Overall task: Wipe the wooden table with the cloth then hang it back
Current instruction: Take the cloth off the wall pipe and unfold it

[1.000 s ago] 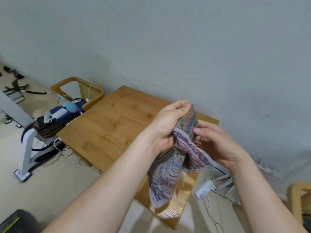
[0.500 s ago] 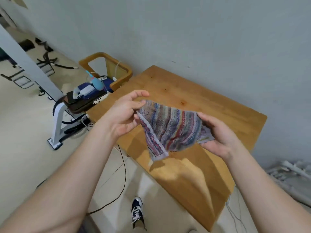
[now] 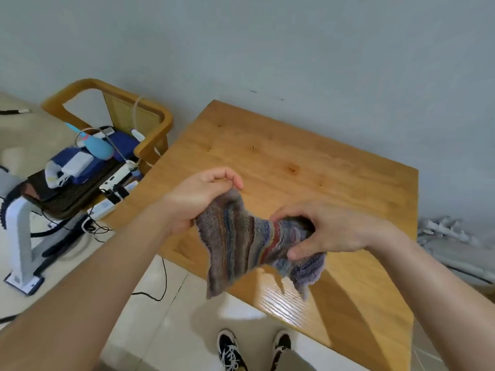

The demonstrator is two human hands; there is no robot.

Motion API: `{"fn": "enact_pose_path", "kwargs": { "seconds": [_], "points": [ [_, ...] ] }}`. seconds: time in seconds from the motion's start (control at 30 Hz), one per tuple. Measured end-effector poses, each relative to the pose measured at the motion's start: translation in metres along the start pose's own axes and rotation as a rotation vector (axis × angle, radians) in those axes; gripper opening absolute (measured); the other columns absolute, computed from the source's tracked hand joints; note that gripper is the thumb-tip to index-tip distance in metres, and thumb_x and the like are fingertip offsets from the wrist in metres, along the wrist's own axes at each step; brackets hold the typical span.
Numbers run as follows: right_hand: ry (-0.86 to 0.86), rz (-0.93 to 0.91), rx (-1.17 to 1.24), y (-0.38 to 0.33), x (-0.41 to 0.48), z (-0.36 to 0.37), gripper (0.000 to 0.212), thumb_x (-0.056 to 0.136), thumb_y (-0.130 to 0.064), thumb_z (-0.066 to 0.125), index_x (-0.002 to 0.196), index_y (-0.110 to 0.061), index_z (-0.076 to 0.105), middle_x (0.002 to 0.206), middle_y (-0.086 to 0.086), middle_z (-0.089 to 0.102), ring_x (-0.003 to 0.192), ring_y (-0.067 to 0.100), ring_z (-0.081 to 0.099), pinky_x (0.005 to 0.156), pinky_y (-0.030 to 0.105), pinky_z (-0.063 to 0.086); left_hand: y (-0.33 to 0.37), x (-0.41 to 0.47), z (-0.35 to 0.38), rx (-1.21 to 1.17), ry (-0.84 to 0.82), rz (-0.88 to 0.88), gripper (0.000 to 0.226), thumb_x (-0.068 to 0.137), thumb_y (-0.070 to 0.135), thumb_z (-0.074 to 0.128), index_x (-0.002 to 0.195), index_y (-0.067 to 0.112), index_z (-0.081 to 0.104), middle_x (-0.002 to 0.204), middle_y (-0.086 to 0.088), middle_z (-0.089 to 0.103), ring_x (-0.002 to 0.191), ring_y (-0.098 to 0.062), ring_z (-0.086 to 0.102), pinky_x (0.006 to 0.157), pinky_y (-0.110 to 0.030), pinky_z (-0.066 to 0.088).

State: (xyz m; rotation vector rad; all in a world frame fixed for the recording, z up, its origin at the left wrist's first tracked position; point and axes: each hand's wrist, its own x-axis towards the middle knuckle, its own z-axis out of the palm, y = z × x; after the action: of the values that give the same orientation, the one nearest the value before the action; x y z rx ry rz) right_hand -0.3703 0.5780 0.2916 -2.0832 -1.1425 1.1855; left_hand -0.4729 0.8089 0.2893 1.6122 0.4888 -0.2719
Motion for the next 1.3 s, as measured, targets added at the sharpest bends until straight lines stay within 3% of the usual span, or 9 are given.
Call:
{"fn": "enact_pose_path", "kwargs": {
  "seconds": [0.13,0.3,0.43,0.57,0.7,0.9,1.07,1.17,1.3],
  "points": [
    [0.189,0.052,-0.068,0.005,0.013,-0.024,0.002,0.088,-0.024,0.071,0.087,-0.022,0.071,0.084,0.003,0.072,0.075,0.015,0.065,0.067,0.033,0.052,0.028,0.027,-0.018,0.221,-0.287,-0.042,0.03,0.078,0.039,0.068,0.096,0.016,0.069,0.09,-0.005,0.07,0.08,-0.021,0.067,0.062,-0.03,0.054],
    [0.434,-0.037,0.898,0.034,0.019,-0.04,0.028,0.061,-0.033,0.089,0.076,-0.011,0.077,0.076,0.015,0.072,0.064,0.024,0.068,0.06,0.03,0.055,0.05,0.069,-0.034,0.341,-0.25,0.017,0.028,0.068,0.041,0.074,0.082,0.018,0.076,0.087,0.0,0.074,0.082,-0.017,0.069,0.073,-0.031,0.054],
    [0.642,0.037,1.404,0.033,0.045,-0.039,0.029,0.076,-0.022,0.071,0.097,-0.002,0.07,0.094,0.02,0.067,0.075,0.029,0.067,0.063,0.041,0.058,0.062,0.101,-0.039,0.35,-0.281,0.04,0.036,0.075,0.055,0.064,0.069,0.021,0.072,0.08,0.009,0.073,0.08,-0.01,0.066,0.087,-0.033,0.046],
    [0.811,0.084,1.598,0.019,0.069,-0.034,0.039,0.086,-0.029,0.064,0.114,-0.002,0.063,0.107,0.021,0.068,0.091,0.029,0.068,0.084,0.043,0.056,0.062,0.128,-0.05,0.27,-0.31,0.127,0.054,0.076,0.054,0.07,0.07,0.004,0.05,0.068,-0.004,0.051,0.063,-0.014,0.05,0.066,-0.026,0.04],
    [0.829,-0.017,1.844,-0.013,0.094,-0.009,0.037,0.094,-0.033,0.055,0.087,-0.003,0.076,0.094,0.018,0.072,0.082,0.027,0.071,0.076,0.04,0.06,0.044,0.145,-0.077,-0.019,-0.281,0.229,0.063,0.07,0.035,0.08,0.057,0.003,0.028,0.076,-0.003,0.059,0.066,-0.015,0.054,0.062,-0.029,0.044],
    [0.988,-0.123,1.959,-0.071,0.155,0.058,0.026,0.086,-0.011,0.053,0.096,0.002,0.074,0.097,0.019,0.073,0.081,0.025,0.073,0.068,0.034,0.06,0.009,0.152,-0.155,-0.12,-0.517,-0.004,0.04,0.064,0.05,0.072,0.068,0.011,0.06,0.07,-0.01,0.067,0.063,-0.022,0.067,0.059,-0.031,0.057],
    [1.084,0.373,1.791,-0.09,0.202,0.126,0.019,0.089,-0.004,0.061,0.108,-0.001,0.062,0.104,0.031,0.068,0.076,0.034,0.068,0.059,0.041,0.057,-0.028,0.154,-0.215,0.055,-0.81,-0.152,0.02,0.072,0.018,0.075,0.085,0.013,0.061,0.083,-0.008,0.066,0.076,-0.022,0.065,0.064,-0.031,0.054],
    [1.236,0.559,1.765,-0.094,0.226,0.171,0.017,0.09,0.002,0.062,0.101,-0.008,0.051,0.096,0.031,0.069,0.071,0.035,0.068,0.053,0.042,0.057,-0.057,0.157,-0.237,0.299,-0.8,-0.276,0.026,0.075,0.007,0.07,0.101,0.004,0.063,0.105,-0.019,0.068,0.092,-0.027,0.065,0.077,-0.037,0.054],
    [1.291,0.604,1.789,-0.103,0.251,0.219,0.02,0.091,0.003,0.06,0.092,-0.012,0.048,0.088,0.025,0.065,0.063,0.03,0.063,0.047,0.034,0.054,-0.089,0.16,-0.254,0.653,-0.643,-0.313,0.013,0.081,0.03,0.073,0.088,0.019,0.071,0.107,-0.017,0.068,0.098,-0.032,0.063,0.086,-0.043,0.048]
  ]
}}
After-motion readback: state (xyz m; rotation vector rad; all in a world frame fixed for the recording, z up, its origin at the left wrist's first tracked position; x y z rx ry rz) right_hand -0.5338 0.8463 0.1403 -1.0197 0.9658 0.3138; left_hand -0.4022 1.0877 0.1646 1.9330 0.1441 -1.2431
